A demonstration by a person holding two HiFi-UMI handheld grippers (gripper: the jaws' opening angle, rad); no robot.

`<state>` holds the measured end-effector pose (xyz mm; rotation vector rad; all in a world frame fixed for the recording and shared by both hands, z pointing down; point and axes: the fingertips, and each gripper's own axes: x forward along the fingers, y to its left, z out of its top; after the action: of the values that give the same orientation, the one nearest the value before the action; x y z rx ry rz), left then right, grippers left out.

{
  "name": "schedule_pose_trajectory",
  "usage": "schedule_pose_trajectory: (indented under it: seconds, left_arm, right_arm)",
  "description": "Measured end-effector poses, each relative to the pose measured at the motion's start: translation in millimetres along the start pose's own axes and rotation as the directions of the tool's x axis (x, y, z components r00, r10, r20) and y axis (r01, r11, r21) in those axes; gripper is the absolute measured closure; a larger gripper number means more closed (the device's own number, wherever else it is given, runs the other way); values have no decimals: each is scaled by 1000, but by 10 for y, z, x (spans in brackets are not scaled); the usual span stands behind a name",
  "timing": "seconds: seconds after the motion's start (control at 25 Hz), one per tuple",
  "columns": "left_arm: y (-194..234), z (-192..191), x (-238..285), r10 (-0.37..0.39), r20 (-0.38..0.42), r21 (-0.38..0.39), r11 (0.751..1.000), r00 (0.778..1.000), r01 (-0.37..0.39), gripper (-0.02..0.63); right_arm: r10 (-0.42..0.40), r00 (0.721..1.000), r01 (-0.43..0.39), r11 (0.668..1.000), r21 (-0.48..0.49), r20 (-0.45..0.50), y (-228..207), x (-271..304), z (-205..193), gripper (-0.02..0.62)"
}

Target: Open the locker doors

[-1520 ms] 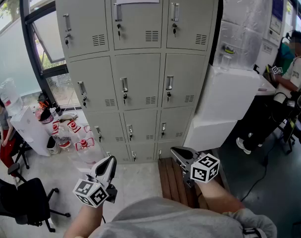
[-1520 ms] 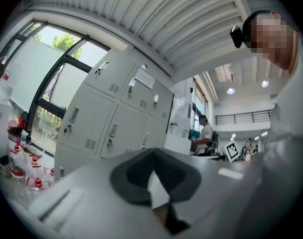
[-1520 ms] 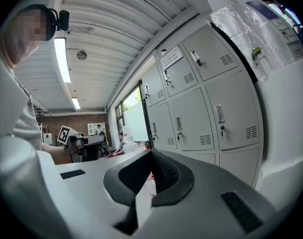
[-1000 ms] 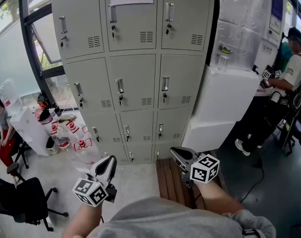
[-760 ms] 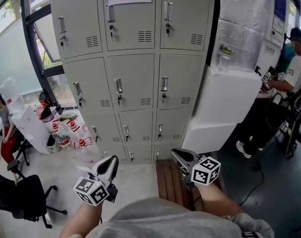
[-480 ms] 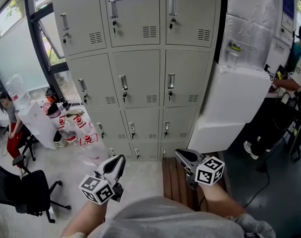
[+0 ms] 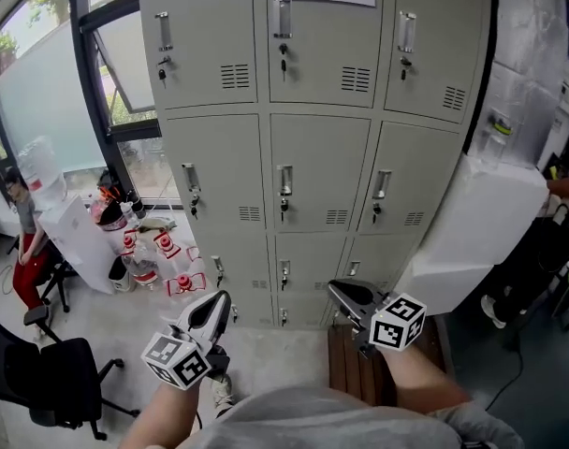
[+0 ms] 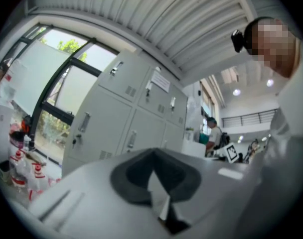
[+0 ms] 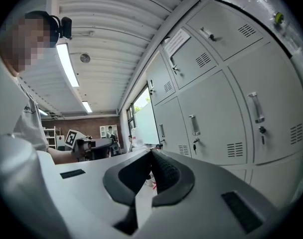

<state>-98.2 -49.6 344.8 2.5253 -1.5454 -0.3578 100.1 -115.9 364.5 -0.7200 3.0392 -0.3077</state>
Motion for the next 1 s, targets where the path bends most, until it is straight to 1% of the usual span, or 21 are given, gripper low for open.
schedule_pose_trajectory:
  seconds: [0.12,0.24,0.4,0.52,0.64,0.76,0.88,1.0]
  left_arm:
    - [894,295,116,-28,23,10,1000,999,28,601]
    - [1790,690,254,-66,18,20,998,998,66,601]
    - [2713,1454,550,-131,9,82,988,991,130,601]
    - [3213,2026,826,-141,30,119,983,990,137,601]
    - [3425,2595,1078,-171,81,142,977,982,159,601]
    - [3383,3130,1286,-227,142,162,966,963,204,601]
    - [3287,3527,1444,-264,167,161,958,950,238,601]
    - [3211,3789,1565,-285,169,173,951,944,256,601]
  right_arm:
    - [-11,1000,11,999,-42,21,-7,908,150,591]
    - [-28,998,32,997,-68,53,11,1859,394,591]
    - [-53,990,64,994,-85,134,-4,2964,1092,591]
    - [-85,981,110,984,-138,175,-23,3589,1621,591]
    - [-85,970,128,975,-181,228,28,4017,2179,591]
    - [-45,961,120,958,-260,274,231,4340,2794,591]
    - [-28,961,123,934,-336,274,431,4602,3254,591]
    - [-17,960,123,923,-364,279,536,4747,3580,591]
